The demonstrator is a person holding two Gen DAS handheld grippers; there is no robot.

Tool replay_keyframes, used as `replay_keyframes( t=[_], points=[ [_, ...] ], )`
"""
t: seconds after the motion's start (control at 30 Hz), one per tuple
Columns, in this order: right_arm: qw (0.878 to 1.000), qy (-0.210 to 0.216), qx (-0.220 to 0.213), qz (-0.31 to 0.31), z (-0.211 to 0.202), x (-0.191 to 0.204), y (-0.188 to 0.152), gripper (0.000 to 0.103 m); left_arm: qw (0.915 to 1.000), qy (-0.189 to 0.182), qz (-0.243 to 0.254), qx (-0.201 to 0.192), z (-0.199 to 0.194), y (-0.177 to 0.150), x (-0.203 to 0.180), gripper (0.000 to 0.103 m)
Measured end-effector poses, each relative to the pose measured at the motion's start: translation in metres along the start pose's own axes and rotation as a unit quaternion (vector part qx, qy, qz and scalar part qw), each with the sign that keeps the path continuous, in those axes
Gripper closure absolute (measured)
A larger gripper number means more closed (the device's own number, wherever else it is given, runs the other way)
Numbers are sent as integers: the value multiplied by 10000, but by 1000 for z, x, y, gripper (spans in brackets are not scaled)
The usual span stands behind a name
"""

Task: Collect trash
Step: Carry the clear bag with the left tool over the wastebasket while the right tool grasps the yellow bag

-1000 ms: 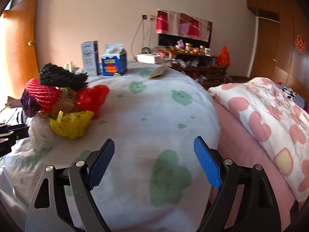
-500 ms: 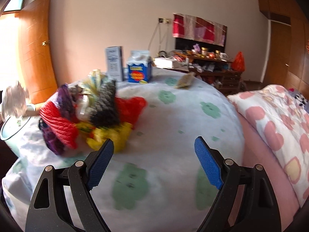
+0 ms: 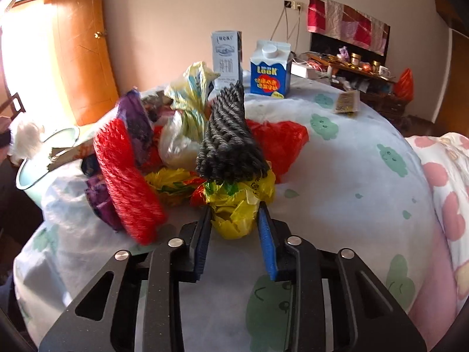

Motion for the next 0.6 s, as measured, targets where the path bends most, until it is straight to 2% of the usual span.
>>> replay_keyframes(
  t=[0.1,0.37,0.6],
  points=[
    [9998,73,-172,45,-17,-2,5,76,10000,5,-13,-57,-3,2,1,92],
    [9972,-208,-691,219,-52,-18,32,76,9995,245,-102,-176,-7,10,16,92],
    [9950,7,-986,133,-80,-1,50,76,9986,444,-224,-187,-8,12,37,92]
  ],
)
Point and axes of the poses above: each gripper's, at about its wrist camera, not at the fingertips, and z roughly the way its jaws point, x to its left, y to its top, the point moved 6 cm from there along z, roughly the way its jaws point, and after that the axes turned 3 degrees about y, right-handed, at the moved point
